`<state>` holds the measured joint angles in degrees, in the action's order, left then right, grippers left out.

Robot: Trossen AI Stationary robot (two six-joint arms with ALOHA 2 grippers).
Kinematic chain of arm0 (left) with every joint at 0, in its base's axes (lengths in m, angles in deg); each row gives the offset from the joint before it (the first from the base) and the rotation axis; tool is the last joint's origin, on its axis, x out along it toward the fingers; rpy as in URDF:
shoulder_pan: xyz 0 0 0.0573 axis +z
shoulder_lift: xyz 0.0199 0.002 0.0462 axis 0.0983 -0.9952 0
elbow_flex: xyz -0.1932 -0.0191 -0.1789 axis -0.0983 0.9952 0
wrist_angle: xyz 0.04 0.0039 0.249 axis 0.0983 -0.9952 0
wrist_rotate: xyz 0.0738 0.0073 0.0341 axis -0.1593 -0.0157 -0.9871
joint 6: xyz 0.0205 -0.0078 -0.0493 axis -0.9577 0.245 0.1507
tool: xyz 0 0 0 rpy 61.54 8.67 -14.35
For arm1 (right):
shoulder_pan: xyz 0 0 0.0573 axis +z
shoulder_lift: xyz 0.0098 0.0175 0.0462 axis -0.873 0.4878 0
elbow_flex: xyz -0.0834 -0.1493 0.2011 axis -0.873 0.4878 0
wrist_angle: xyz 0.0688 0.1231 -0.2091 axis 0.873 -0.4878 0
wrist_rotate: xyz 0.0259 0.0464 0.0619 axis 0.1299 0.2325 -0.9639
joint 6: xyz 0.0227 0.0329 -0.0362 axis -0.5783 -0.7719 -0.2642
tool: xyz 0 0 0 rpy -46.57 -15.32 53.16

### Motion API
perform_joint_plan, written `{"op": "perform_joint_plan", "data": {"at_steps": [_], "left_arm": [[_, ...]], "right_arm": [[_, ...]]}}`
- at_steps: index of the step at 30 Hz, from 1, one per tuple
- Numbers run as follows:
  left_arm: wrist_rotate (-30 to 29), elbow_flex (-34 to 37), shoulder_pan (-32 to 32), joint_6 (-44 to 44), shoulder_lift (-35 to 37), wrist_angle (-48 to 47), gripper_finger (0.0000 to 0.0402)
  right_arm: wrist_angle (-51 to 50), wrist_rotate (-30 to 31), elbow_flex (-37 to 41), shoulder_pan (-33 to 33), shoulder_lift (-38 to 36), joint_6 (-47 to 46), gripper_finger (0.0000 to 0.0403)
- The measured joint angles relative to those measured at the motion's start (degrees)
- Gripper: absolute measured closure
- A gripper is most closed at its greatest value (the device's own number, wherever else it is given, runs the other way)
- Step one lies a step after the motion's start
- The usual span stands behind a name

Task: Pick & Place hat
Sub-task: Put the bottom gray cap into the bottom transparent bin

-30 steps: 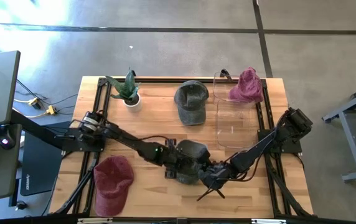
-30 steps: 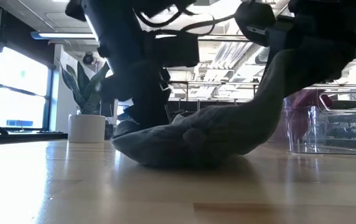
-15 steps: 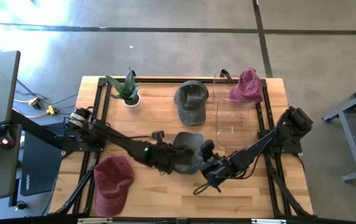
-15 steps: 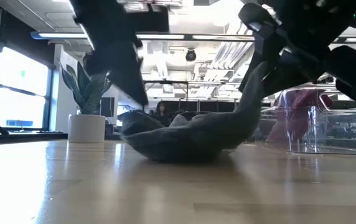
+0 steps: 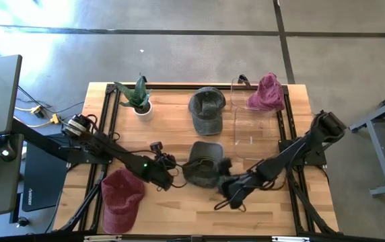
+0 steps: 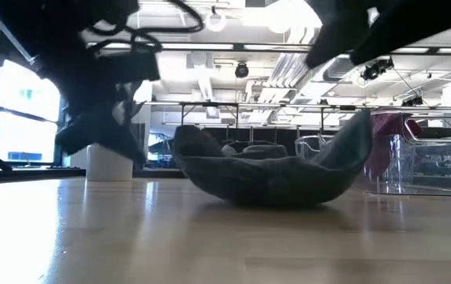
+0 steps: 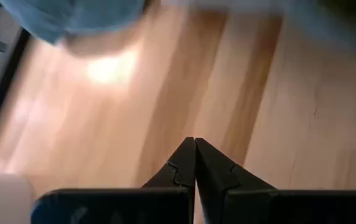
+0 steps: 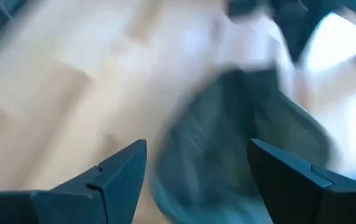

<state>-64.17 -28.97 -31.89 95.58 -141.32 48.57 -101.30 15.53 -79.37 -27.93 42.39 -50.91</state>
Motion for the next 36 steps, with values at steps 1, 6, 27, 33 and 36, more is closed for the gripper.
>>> {"op": "perform_joint_plan", "data": {"at_steps": [1, 6, 27, 33, 36], "left_arm": [[0.83, 1.04, -0.01, -0.7, 0.54, 1.94, 0.0402], [1.64, 1.97, -0.01, -1.08, 2.18, 4.8, 0.0402], [19.67, 1.91, 2.3, -18.55, -1.12, 47.65, 0.0402], [27.87, 1.85, 5.71, -16.62, -4.95, 47.84, 0.0402], [29.93, 1.98, 7.34, -15.56, -7.17, 47.78, 0.0402]], "right_arm": [[3.01, -1.44, -0.06, -0.2, 1.63, 0.83, 0.0127], [8.62, -0.81, 0.04, -1.0, 8.84, 3.63, 0.0132], [10.56, 0.97, 0.04, -1.0, 15.81, 11.35, 0.0392], [10.97, -7.82, 0.04, -1.71, 15.5, 10.24, 0.0375], [10.99, -12.81, 0.04, -2.19, 15.49, 10.1, 0.0392]]}}
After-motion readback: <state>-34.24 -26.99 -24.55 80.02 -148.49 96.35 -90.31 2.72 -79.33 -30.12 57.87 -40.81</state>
